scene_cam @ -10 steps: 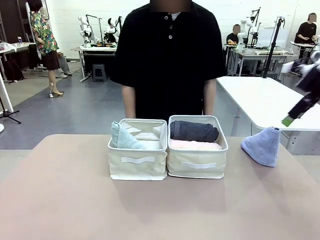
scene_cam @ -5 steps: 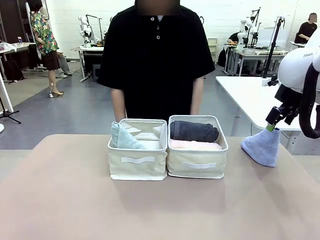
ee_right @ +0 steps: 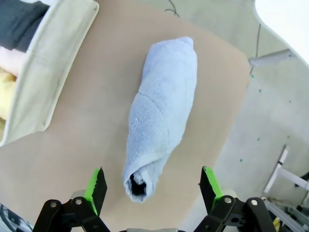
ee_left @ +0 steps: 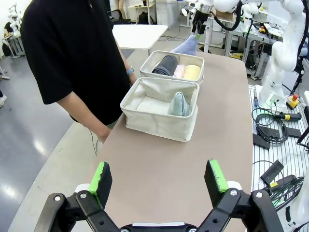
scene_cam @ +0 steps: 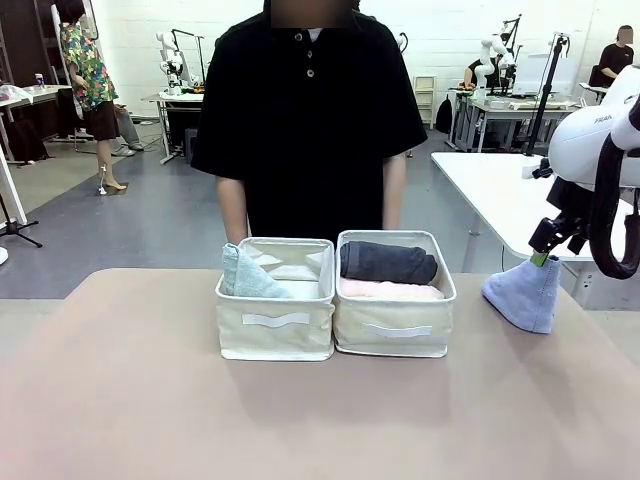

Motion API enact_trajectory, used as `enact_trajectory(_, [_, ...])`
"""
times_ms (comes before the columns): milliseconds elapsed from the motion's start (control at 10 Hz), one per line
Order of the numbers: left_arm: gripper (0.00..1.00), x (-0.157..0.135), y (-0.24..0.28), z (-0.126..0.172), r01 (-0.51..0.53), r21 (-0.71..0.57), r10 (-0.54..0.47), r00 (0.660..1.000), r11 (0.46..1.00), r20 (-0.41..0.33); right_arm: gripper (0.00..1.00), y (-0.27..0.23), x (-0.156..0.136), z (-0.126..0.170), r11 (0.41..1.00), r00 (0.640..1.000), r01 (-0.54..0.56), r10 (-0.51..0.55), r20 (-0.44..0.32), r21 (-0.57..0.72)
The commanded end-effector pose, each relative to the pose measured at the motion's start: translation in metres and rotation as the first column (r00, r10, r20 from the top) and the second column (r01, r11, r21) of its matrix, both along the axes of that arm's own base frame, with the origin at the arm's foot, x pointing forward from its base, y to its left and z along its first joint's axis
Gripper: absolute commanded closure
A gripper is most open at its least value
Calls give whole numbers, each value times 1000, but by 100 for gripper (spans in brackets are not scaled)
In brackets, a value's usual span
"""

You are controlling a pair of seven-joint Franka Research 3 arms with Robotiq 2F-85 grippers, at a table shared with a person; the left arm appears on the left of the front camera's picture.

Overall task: Sort the towels based on their folding style.
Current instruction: Pick up another triangle-folded towel from the table and place it in the left Fabric basket.

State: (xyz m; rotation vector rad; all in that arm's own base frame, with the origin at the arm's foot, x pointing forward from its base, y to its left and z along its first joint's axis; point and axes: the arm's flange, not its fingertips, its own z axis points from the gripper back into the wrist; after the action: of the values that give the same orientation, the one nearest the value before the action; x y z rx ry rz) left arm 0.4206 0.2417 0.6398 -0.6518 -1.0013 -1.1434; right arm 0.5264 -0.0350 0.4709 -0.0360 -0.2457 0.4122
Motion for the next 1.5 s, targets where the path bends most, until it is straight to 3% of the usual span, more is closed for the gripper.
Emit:
enact_trajectory(0, [0,-2,-1,0,-6,22,6,1000,1000,0,0,-7,18,-12,998,999,41,-41,-8,39])
enact_trajectory(500, [0,-2,-1,0,-6,22,6,1000,1000,0,3,-12,29,-41,997,998,-9,14,-61,82])
enact_trajectory(600, [0,-2,-1,0,-6,22,6,1000,1000,0,58,-13,29,-40,997,998,-14,20,-67,79])
enact_trajectory(700, [0,-2,-1,0,-6,22,6,1000,1000,0,62,-13,29,-40,997,998,-14,19,-68,78])
enact_trajectory(800, [0,-2,-1,0,-6,22,6,1000,1000,0,100,-12,29,-40,997,997,-15,21,-68,77])
enact_trajectory(1000, [0,-2,-1,0,-6,22,6,1000,1000,0,100,-13,29,-40,997,997,-12,18,-77,71])
enact_trajectory(1100, [0,-2,-1,0,-6,22,6,1000,1000,0,84,-14,29,-40,997,997,-11,16,-77,72])
enact_trajectory(1300, [0,-2,-1,0,-6,22,6,1000,1000,0,100,-14,29,-41,997,997,-9,14,-77,72])
enact_trajectory(1400, [0,-2,-1,0,-6,22,6,1000,1000,0,100,-15,30,-41,997,997,-7,13,-80,72])
